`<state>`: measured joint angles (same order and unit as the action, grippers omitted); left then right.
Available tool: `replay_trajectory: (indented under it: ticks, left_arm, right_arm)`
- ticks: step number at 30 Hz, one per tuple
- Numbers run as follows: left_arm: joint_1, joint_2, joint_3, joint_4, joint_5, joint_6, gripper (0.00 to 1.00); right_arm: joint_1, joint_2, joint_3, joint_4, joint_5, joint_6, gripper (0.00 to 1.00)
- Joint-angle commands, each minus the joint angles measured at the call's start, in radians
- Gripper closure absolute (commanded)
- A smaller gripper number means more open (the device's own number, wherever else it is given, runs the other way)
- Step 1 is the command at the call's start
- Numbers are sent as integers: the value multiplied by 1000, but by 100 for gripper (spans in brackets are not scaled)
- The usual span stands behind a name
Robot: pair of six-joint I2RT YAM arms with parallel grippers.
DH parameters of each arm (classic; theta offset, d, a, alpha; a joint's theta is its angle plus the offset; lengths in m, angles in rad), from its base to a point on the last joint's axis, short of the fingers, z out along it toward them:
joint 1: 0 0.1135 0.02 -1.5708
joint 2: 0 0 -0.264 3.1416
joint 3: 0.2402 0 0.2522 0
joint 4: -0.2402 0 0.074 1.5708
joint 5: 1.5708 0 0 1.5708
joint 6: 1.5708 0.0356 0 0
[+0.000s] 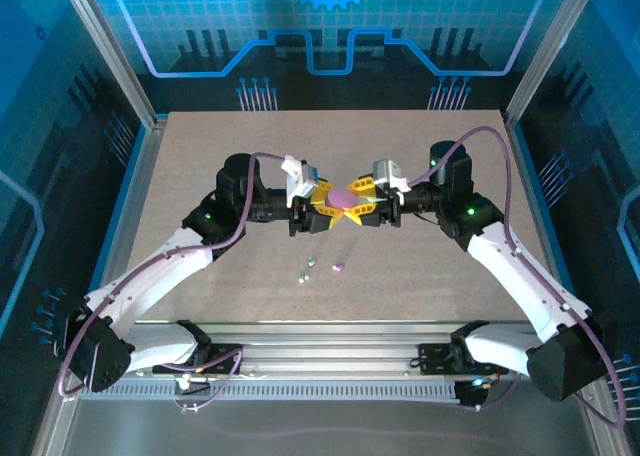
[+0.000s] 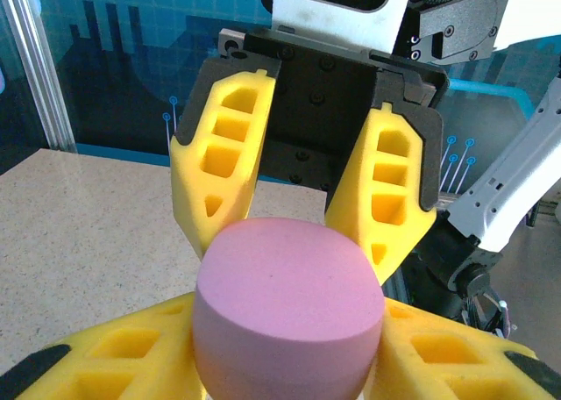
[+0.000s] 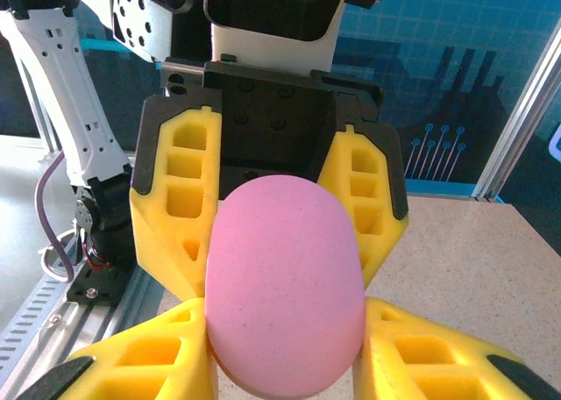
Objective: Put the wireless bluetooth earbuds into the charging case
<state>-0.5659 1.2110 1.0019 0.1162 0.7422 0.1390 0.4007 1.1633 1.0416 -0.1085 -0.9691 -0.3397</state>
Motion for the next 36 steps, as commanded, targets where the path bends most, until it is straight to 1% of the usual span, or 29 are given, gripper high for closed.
replay_trajectory:
  ticks: [1,3,6,13,18,22,26,29,32,36]
  left_arm:
    - [-5,-16,-5,11,26,37,55]
    - [-5,-13,2,-8,30,47,61]
    - [-6,-13,7,-34,28,73,63]
    - [-7,-19,19,-106,28,127,69]
    - [-8,-21,23,-122,27,137,69]
    - [-6,-15,28,-131,30,129,68]
    - [-8,-13,30,-127,31,123,68]
    - [-7,-10,33,-109,46,99,68]
    - [-7,-12,29,-102,52,98,68]
    - [-7,-13,23,-98,51,94,68]
  right_arm:
    - [14,6,16,39,-14,49,62]
    - [14,14,26,25,-14,54,60]
    - [13,25,47,-5,-11,66,58]
    - [2,35,69,-10,-2,133,49]
    - [-8,33,70,4,-2,165,44]
    - [-10,23,60,14,22,170,42]
    - [-11,24,57,9,29,171,42]
    - [-11,27,55,-16,68,150,43]
    - [-11,27,52,-16,134,159,44]
    - [-11,20,45,17,150,171,47]
